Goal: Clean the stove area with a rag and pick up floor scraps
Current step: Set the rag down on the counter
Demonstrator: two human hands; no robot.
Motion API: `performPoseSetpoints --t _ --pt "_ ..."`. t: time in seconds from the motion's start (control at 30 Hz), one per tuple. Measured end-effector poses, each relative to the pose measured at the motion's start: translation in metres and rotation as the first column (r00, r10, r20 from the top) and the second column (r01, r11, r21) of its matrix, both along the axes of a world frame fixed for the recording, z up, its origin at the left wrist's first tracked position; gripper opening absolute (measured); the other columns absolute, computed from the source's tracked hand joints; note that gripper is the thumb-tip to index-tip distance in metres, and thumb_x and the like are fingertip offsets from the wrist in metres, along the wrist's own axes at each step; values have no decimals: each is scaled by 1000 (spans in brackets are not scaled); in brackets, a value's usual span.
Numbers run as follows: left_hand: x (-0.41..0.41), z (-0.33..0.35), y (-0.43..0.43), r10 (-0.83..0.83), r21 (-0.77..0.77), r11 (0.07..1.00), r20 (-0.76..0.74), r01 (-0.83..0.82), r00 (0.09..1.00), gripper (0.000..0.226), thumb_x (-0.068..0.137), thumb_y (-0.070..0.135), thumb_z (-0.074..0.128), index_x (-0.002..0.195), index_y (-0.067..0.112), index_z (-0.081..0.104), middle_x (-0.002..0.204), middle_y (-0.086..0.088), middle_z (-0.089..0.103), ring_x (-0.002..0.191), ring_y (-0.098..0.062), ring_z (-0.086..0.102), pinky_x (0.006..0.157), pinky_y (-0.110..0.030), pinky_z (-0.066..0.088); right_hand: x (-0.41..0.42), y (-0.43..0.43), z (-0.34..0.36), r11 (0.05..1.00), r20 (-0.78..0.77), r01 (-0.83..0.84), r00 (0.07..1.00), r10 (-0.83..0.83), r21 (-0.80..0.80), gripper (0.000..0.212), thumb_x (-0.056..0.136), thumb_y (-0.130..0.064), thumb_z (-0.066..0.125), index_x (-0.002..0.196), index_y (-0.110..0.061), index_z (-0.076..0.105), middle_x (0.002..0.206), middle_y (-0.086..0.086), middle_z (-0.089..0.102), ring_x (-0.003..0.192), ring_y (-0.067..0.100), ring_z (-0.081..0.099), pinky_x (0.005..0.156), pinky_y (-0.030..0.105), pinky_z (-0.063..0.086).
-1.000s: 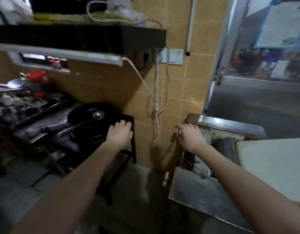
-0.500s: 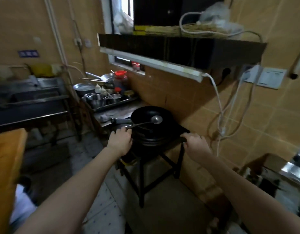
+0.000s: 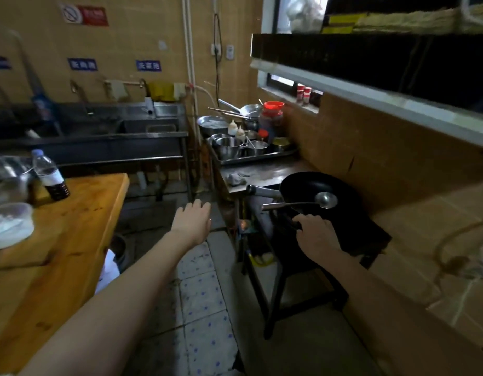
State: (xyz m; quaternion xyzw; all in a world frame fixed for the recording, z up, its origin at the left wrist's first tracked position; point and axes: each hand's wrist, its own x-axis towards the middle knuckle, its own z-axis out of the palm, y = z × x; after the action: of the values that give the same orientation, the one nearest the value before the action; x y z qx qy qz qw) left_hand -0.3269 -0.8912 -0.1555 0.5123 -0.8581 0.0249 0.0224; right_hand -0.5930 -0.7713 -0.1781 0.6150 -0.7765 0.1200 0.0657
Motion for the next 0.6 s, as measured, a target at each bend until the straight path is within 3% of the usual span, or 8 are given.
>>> performPoseSetpoints --t 0.2,0.37,0.5,0.6 --pt "27 -12 -104 6 -20 1000 -19 -6 1000 30 97 28 39 121 12 44 124 -13 47 115 -33 47 93 -44 39 27 -107 -7 999 -83 -27 996 23 -42 26 88 -15 47 112 -18 59 111 3 64 105 26 57 87 37 42" --pt "45 -5 -200 -2 -39 999 -55 0 998 32 97 28 40 125 13 45 127 -13 48 117 -33 47 95 -45 39 55 -199 -12 1000 -24 -12 1000 12 13 33 88 -14 46 119 -20 56 124 3 59 118 25 51 97 38 38" --pt "49 -15 -262 -30 -45 999 -62 28 998 32 96 28 41 124 14 46 126 -12 49 117 -33 48 94 -45 40 75 -258 -26 999 102 4 995 -8 45 36 88 -14 44 122 -19 54 121 6 59 118 27 49 98 40 35" --pt "47 -33 -297 -57 -9 998 -46 56 997 31 95 28 43 123 14 46 124 -12 49 115 -32 48 92 -43 40 86 -287 -43 994 104 -19 994 8 104 35 91 -17 43 125 -19 52 127 4 56 122 25 46 102 40 34"
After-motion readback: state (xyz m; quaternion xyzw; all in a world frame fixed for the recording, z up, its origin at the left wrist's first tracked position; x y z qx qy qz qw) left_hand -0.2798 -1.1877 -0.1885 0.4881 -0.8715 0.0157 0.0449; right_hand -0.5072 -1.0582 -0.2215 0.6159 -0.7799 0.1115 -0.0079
